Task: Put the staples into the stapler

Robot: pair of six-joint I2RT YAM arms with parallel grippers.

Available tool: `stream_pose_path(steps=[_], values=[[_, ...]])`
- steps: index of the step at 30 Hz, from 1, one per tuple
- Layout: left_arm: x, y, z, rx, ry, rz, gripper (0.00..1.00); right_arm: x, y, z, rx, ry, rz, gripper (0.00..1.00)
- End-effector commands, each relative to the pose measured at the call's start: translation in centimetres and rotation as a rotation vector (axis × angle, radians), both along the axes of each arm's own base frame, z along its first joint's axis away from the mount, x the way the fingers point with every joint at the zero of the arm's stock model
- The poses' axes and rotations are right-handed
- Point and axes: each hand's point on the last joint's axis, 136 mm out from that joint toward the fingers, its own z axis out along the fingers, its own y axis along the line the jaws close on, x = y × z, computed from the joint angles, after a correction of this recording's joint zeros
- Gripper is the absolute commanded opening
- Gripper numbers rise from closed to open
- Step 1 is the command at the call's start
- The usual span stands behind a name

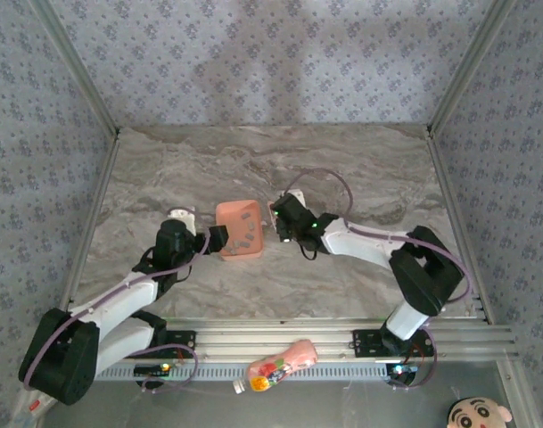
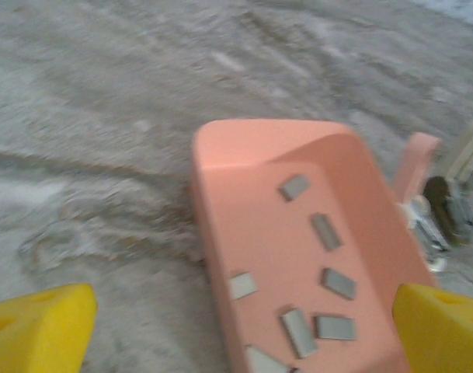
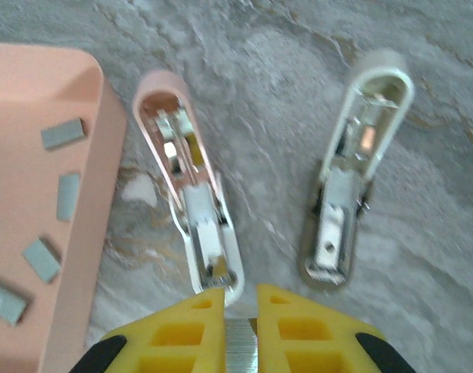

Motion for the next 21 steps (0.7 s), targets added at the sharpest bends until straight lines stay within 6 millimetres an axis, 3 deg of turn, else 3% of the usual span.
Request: stream_pose_path(steps=[1, 4, 10, 21], values=[[-0.6, -3.0, 2.7, -0.041, -0.122, -0.167, 0.97, -3.9, -3.2, -2.7, -0.049, 0.176, -0.032, 0.15], [-1.0, -4.3, 3.3, -0.039, -0.160, -0.225, 0.97, -5.8, -4.8, -4.3, -0.073, 0.254, -0.060, 0.15], [-1.1, -6.1, 3.5, -0.017, -0.169, -0.283, 0.97, -7.8, -6.4, -6.4, -0.072, 0.318, -0.122, 0.15], [-0.7, -7.5, 3.0, -0.009, -0.156, -0.317, 0.97, -9.4, -6.8, -7.2, -0.091, 0.406, -0.120, 0.20]])
